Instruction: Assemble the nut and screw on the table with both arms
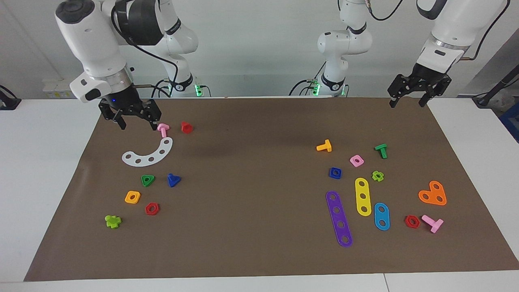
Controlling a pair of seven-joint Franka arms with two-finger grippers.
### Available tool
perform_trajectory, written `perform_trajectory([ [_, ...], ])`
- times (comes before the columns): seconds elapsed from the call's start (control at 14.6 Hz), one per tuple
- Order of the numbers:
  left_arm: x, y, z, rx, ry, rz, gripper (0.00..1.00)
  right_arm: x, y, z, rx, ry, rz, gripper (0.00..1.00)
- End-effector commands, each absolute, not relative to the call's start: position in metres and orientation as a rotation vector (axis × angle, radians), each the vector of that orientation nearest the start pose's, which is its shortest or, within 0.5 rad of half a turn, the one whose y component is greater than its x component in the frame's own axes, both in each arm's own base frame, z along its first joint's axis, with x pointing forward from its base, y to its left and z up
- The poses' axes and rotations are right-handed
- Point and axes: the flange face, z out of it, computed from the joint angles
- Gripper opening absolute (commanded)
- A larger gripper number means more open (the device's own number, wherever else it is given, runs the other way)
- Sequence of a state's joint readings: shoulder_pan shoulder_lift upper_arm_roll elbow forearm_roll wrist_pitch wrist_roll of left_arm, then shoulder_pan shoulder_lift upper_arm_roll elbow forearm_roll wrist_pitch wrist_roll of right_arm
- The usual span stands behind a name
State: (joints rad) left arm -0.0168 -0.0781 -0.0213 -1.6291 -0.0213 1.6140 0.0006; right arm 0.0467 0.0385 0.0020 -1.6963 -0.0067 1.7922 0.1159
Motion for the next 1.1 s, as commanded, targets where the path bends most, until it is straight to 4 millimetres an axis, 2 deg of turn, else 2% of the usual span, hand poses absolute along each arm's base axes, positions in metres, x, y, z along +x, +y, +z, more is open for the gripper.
perform_trajectory([
  [0.0,0.526,-0.021,0.647,-3.164,0.061,-0.094,1.0,0.602,0.024,0.516,-3.118,0.096,-0.118,1.0],
  [0.27,0.526,-0.021,0.647,-3.164,0.061,-0.092,1.0,0.635,0.034,0.443,-3.117,0.082,-0.146,0.97],
  [0.34,0.526,-0.021,0.647,-3.164,0.061,-0.094,1.0,0.636,0.034,0.426,-3.118,0.081,-0.147,0.97],
  [0.62,0.526,-0.025,0.647,-3.164,0.073,-0.092,1.0,0.619,0.039,0.366,-3.118,0.065,-0.149,0.95],
  [0.69,0.526,-0.024,0.649,-3.164,0.073,-0.099,1.0,0.613,0.046,0.356,-3.121,0.048,-0.128,0.94],
  [0.82,0.526,-0.037,0.646,-3.163,0.106,-0.103,1.0,0.605,0.05,0.34,-3.123,0.031,-0.116,0.92],
  [1.03,0.518,-0.034,0.639,-3.163,0.125,-0.089,1.0,0.599,0.051,0.331,-3.13,0.016,-0.105,0.88],
])
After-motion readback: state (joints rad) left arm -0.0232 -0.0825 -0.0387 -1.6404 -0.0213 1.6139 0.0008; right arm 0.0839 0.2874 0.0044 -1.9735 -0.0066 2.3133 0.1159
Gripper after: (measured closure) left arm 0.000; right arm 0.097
